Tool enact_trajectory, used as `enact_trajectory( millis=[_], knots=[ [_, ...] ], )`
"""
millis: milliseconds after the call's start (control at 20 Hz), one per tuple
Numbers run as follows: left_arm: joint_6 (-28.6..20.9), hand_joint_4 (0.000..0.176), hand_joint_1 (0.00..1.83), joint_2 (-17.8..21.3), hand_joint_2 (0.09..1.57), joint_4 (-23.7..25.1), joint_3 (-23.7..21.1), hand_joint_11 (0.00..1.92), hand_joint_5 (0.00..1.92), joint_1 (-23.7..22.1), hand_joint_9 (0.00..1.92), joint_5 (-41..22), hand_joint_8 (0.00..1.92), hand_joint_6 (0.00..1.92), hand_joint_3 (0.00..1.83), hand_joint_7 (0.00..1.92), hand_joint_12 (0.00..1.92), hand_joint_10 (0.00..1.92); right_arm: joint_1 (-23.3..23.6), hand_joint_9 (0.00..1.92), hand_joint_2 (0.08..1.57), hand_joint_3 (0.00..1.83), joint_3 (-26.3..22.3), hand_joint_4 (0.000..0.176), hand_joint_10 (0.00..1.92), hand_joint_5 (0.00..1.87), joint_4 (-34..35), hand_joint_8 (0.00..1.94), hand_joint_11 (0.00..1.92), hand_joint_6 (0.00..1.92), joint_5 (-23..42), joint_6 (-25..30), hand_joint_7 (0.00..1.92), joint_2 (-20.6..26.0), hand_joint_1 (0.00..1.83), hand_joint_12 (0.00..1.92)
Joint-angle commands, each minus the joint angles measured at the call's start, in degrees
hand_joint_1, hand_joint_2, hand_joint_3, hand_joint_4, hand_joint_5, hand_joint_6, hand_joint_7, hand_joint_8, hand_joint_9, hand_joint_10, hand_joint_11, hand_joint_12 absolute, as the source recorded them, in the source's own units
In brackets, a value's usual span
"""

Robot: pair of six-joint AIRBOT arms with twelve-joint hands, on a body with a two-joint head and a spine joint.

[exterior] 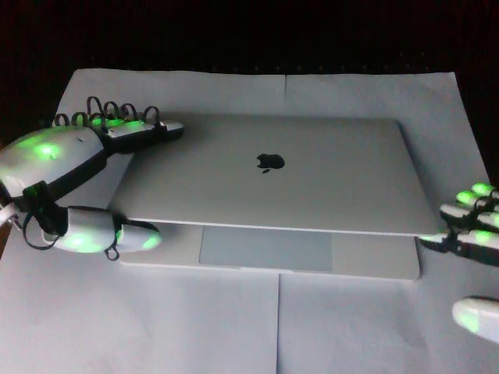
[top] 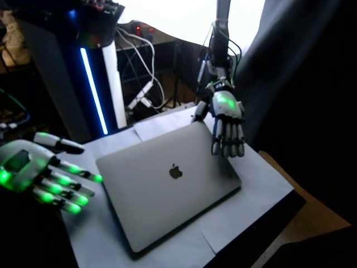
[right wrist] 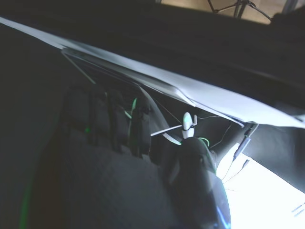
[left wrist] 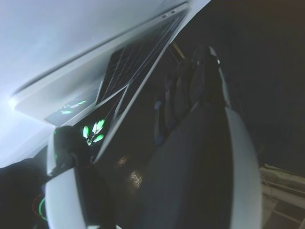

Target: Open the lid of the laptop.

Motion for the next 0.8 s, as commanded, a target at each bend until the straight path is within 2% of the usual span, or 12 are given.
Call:
enact_trajectory(
  millis=[0,50,100,150,200,250,400,450,600,650,700,750],
  knots=[
    [0.0,0.109,0.87,-0.2,0.96,-0.5,0.4,0.00,0.24,-1.0,0.15,-7.1,0.00,0.00,0.00,0.23,0.08,0.00,0.7,0.06,1.28,0.01,-0.1,0.122,0.00,0.32,-1.0,0.00,0.03,0.01,6.7,0.3,0.16,-0.4,0.00,0.01],
    [0.0,0.109,0.86,-0.4,0.96,-0.5,0.5,0.00,0.24,-1.1,0.16,-7.0,0.00,0.00,0.00,0.23,0.11,0.00,1.2,0.05,1.27,0.00,-0.1,0.117,0.00,0.33,-1.3,0.00,0.01,0.01,6.3,0.3,0.16,-0.8,0.02,0.01],
    [0.0,0.122,0.85,-0.6,0.96,-0.5,0.6,0.00,0.22,-1.3,0.15,-7.0,0.00,0.00,0.00,0.22,0.11,0.00,1.8,0.06,1.27,0.00,0.0,0.116,0.00,0.32,-1.8,0.00,0.02,0.00,5.6,0.3,0.16,-1.2,0.00,0.01],
    [0.0,0.113,0.85,-0.7,0.95,-0.5,0.7,0.00,0.23,-1.3,0.15,-7.0,0.00,0.00,0.00,0.22,0.14,0.00,2.2,0.07,1.27,0.00,0.1,0.085,0.01,0.33,-2.1,0.00,0.03,0.00,5.1,0.3,0.17,-1.4,0.00,0.01],
    [0.0,0.102,0.85,-0.8,0.95,-0.5,0.7,0.00,0.24,-1.4,0.16,-7.1,0.00,0.00,0.00,0.22,0.18,0.00,2.6,0.06,1.27,0.00,0.3,0.079,0.00,0.33,-2.4,0.00,0.02,0.00,4.7,0.3,0.14,-1.6,0.00,0.01],
    [0.0,0.101,0.85,-0.8,0.95,-0.5,0.7,0.00,0.24,-1.4,0.15,-7.1,0.00,0.00,0.00,0.22,0.18,0.00,3.0,0.06,1.28,0.00,0.5,0.078,0.00,0.33,-2.7,0.00,0.02,0.00,4.2,0.3,0.14,-1.9,0.00,0.01],
    [0.0,0.108,0.85,-1.0,0.95,-0.5,0.7,0.00,0.23,-1.5,0.14,-7.2,0.00,0.00,0.00,0.21,0.12,0.00,3.8,0.07,1.25,0.00,0.8,0.095,0.00,0.33,-2.9,0.00,0.04,0.00,3.7,0.3,0.15,-2.9,0.00,0.02],
    [0.0,0.102,0.84,-1.0,0.95,-0.5,0.8,0.00,0.23,-1.5,0.14,-7.2,0.00,0.00,0.00,0.21,0.14,0.00,4.2,0.06,1.25,0.00,1.0,0.106,0.00,0.31,-3.0,0.00,0.03,0.00,3.4,0.3,0.14,-3.3,0.00,0.02],
    [0.0,0.100,0.87,-1.1,0.95,-0.5,0.9,0.00,0.23,-1.5,0.15,-7.2,0.00,0.00,0.00,0.22,0.14,0.00,6.1,0.05,1.26,0.00,1.8,0.069,0.00,0.31,-4.0,0.00,0.00,0.00,1.4,0.3,0.14,-4.7,0.06,0.01],
    [0.0,0.103,0.86,-1.1,0.94,-0.5,0.9,0.00,0.23,-1.6,0.15,-7.2,0.00,0.00,0.00,0.22,0.15,0.00,6.6,0.05,1.27,0.01,2.0,0.085,0.00,0.29,-4.2,0.00,0.01,0.00,1.0,0.3,0.13,-5.2,0.05,0.01],
    [0.0,0.101,0.87,-1.1,0.94,-0.5,0.9,0.00,0.24,-1.6,0.15,-7.4,0.00,0.00,0.00,0.22,0.16,0.00,7.4,0.04,1.28,0.01,2.3,0.086,0.00,0.29,-4.7,0.00,0.00,0.00,0.3,0.3,0.12,-5.9,0.06,0.00],
    [0.0,0.092,0.87,-1.1,0.95,-0.5,0.9,0.00,0.24,-1.6,0.15,-7.4,0.00,0.00,0.00,0.22,0.17,0.00,7.8,0.04,1.29,0.01,2.5,0.073,0.00,0.30,-5.2,0.00,0.00,0.00,-0.3,0.3,0.13,-6.2,0.06,0.00]
  ],
)
